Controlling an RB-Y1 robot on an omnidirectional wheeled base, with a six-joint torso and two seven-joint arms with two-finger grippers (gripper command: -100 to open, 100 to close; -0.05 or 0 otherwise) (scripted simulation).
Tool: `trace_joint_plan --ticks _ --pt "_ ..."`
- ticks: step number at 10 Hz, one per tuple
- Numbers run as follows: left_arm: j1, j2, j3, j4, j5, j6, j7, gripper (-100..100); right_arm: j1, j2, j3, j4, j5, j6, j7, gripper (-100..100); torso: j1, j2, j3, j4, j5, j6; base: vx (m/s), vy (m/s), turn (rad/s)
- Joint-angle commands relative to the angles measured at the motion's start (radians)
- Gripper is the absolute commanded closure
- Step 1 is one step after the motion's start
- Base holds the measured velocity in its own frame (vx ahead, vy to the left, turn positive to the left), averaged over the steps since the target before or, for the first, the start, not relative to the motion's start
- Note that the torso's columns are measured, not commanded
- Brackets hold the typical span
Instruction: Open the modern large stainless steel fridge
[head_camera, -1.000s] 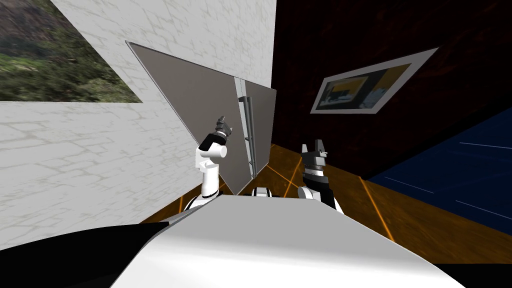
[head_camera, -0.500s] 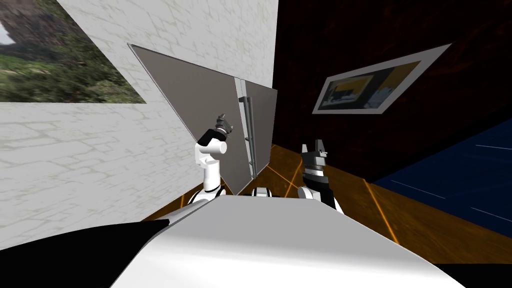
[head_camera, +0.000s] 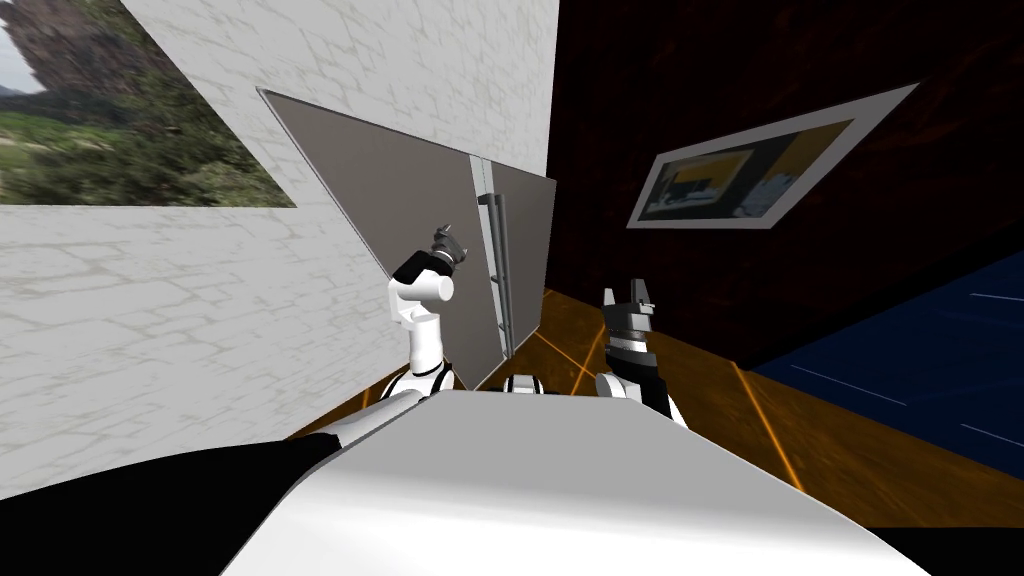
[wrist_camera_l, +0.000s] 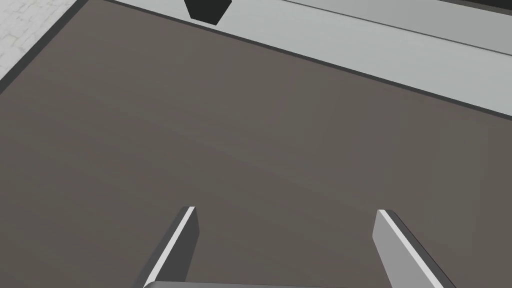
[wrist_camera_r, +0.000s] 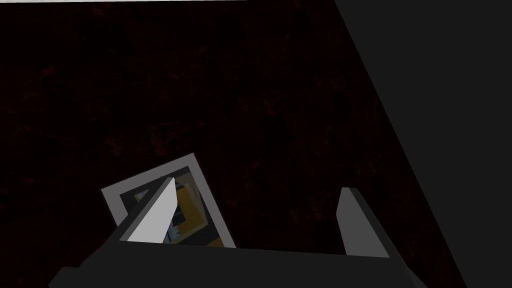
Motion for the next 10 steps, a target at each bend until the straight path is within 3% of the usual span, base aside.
trace_joint_plan --ticks 1,3,4,6,7,9,10 --pt "-0.074 0.000 0.023 0.015 -0.002 0.054 0.029 -100 0.000 0.000 0.000 0.000 0.000 0.000 0.000 0 0.000 -0.001 -0.001 0.000 0.000 0.001 0.020 -0.026 0.069" --pt "-0.115 0.000 0.023 0.015 -0.002 0.063 0.029 -100 0.000 0.000 0.000 0.000 0.000 0.000 0.000 0 -0.001 0.003 0.002 -0.003 0.001 0.000 0.038 -0.026 0.017" --pt "-0.147 -0.007 0.034 0.031 0.002 0.113 0.055 -100 0.000 0.000 0.000 0.000 0.000 0.000 0.000 0 0.000 0.006 0.003 -0.004 0.001 0.000 0.021 -0.036 0.085" --pt "-0.179 -0.007 0.034 0.031 0.002 0.134 0.055 -100 0.000 0.000 0.000 0.000 0.000 0.000 0.000 0 -0.002 0.007 0.004 -0.005 0.001 -0.001 0.011 -0.029 0.015" --pt "-0.216 -0.015 0.045 0.047 0.007 0.181 0.081 -100 0.000 0.000 0.000 0.000 0.000 0.000 0.000 0 0.000 0.009 0.006 -0.005 0.002 -0.001 0.017 -0.010 0.079" --pt "-0.243 -0.015 0.045 0.047 0.007 0.205 0.081 -100 0.000 0.000 0.000 0.000 0.000 0.000 0.000 0 0.000 0.007 0.003 -0.005 0.002 -0.002 0.026 -0.021 0.027" --pt "-0.278 -0.023 0.055 0.065 0.011 0.253 0.107 -100 0.000 0.000 0.000 0.000 0.000 0.000 0.000 0 -0.001 0.007 0.004 -0.006 0.002 -0.001 0.035 -0.037 0.092"
